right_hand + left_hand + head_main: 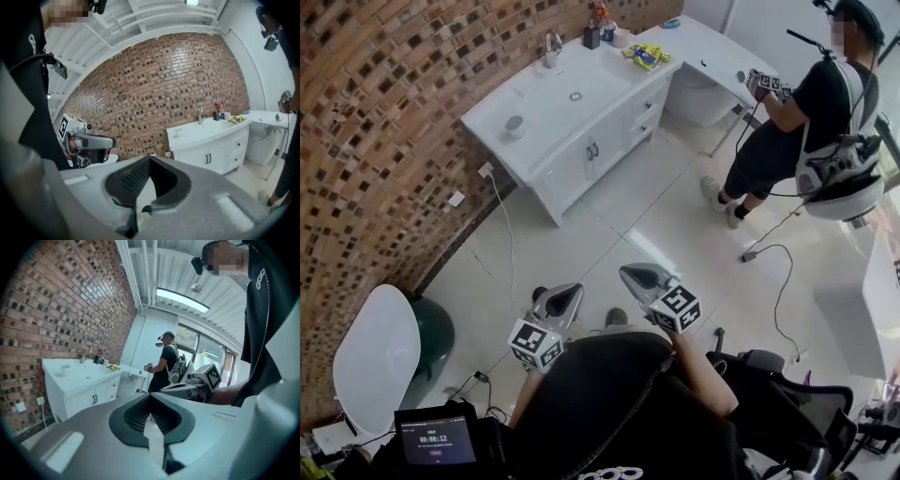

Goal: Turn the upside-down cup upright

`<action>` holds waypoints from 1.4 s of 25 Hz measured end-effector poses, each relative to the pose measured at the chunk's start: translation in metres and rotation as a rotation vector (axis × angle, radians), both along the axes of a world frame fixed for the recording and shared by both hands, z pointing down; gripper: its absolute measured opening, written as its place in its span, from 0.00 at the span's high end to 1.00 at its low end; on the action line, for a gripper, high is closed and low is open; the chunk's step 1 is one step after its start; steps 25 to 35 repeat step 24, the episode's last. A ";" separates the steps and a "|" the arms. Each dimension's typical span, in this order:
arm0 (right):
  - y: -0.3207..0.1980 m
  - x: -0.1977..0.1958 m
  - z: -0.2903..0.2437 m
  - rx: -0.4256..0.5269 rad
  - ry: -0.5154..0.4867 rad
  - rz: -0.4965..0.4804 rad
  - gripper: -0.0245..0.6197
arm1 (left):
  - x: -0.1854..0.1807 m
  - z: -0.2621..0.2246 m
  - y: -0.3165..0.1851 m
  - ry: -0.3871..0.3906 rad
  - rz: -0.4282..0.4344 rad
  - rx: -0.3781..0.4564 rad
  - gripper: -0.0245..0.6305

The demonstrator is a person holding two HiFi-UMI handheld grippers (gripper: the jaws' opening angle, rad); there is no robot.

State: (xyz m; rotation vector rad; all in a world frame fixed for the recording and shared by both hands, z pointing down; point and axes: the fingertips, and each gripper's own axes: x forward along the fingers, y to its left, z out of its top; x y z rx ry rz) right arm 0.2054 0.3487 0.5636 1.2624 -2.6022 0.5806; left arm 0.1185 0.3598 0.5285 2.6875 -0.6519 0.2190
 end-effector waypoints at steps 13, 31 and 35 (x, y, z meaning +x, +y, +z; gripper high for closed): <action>0.023 0.011 -0.006 0.037 0.040 -0.048 0.97 | 0.031 -0.002 0.014 0.006 0.041 0.014 0.94; 0.027 0.021 -0.007 0.038 0.049 -0.029 0.97 | 0.041 -0.007 0.016 0.009 0.060 0.020 0.94; 0.027 0.021 -0.007 0.038 0.049 -0.029 0.97 | 0.041 -0.007 0.016 0.009 0.060 0.020 0.94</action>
